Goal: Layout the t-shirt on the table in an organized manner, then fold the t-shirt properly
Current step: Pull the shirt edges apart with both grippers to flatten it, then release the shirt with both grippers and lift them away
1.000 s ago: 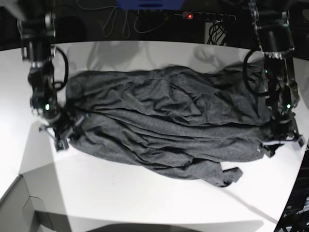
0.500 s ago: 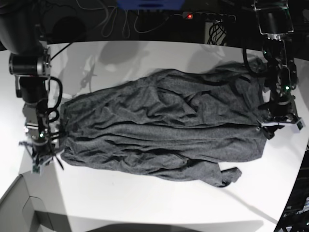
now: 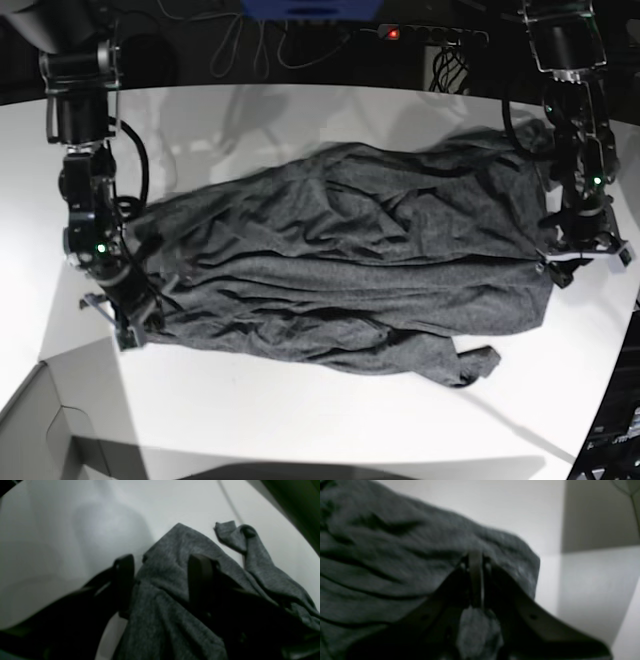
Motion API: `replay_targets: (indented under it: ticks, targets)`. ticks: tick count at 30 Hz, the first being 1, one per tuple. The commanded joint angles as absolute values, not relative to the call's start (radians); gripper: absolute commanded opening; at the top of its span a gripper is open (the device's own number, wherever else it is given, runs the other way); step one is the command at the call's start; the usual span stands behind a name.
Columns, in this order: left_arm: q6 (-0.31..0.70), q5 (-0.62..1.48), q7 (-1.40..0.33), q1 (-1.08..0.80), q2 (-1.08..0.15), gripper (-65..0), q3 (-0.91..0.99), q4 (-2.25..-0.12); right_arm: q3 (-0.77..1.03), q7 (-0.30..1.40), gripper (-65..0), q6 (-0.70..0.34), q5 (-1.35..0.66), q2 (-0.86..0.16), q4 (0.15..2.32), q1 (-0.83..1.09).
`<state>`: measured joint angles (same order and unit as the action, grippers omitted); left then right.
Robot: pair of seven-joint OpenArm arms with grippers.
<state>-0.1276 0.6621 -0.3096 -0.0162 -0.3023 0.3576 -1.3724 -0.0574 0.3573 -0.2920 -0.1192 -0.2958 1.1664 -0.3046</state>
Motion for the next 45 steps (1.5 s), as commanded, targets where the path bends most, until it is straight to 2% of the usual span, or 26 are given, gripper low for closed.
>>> replay_targets:
  ticks: [1, 3, 9, 12, 16, 21, 31, 38, 41, 45]
  targets:
    - [-0.122, 0.661, -0.285, 0.004, -0.321, -31.8, 0.363, -1.385, -0.05, 0.363, -65.0, -0.292, -0.127, -0.308, 1.184, -0.331]
    - [-0.122, 0.661, -0.285, 0.004, -0.321, -31.8, 0.363, -1.385, -0.05, 0.381, -63.7, -0.292, -0.127, -0.309, 1.181, -0.332]
    - [-0.122, 0.661, -0.283, 0.005, -0.321, -31.8, 0.363, -1.383, -0.051, 0.386, -45.4, -0.294, -0.127, -0.346, 1.152, -0.377]
    - [-0.122, 0.661, -0.283, 0.005, -0.321, -31.8, 0.363, -1.383, -0.051, 0.377, -40.7, -0.294, -0.127, -0.346, 1.043, -0.444]
    - [-0.12, 0.661, -0.283, 0.004, -0.321, -31.8, 0.363, -1.383, -0.051, 0.375, -40.6, -0.3, -0.127, -0.361, 0.889, -0.533]
    - [-0.12, 0.661, -0.283, 0.005, -0.321, -31.8, 0.363, -1.383, -0.051, 0.375, -40.6, -0.446, -0.127, -0.372, 0.885, -0.538]
    - [-0.12, 0.662, -0.283, 0.005, -0.32, -31.8, 0.363, -1.385, -0.041, 0.383, -40.5, -0.447, 0.104, -0.331, 0.892, -0.512]
    - [-0.119, 0.662, -0.288, 0.001, -0.308, -31.8, 0.363, -1.429, 0.117, 0.39, -40.1, -0.447, 0.111, -0.282, 1.282, -0.292]
    - [-0.119, 0.665, -0.288, -0.025, -0.305, -31.8, 0.363, -1.469, 0.148, 0.467, -39.8, -0.447, 0.107, -0.271, 1.403, -0.209]
    - [-0.122, 0.746, -0.289, -0.073, -0.315, -31.8, 0.363, -1.511, 0.2, 0.567, -36.5, -0.45, 0.107, -0.222, 1.552, -0.107]
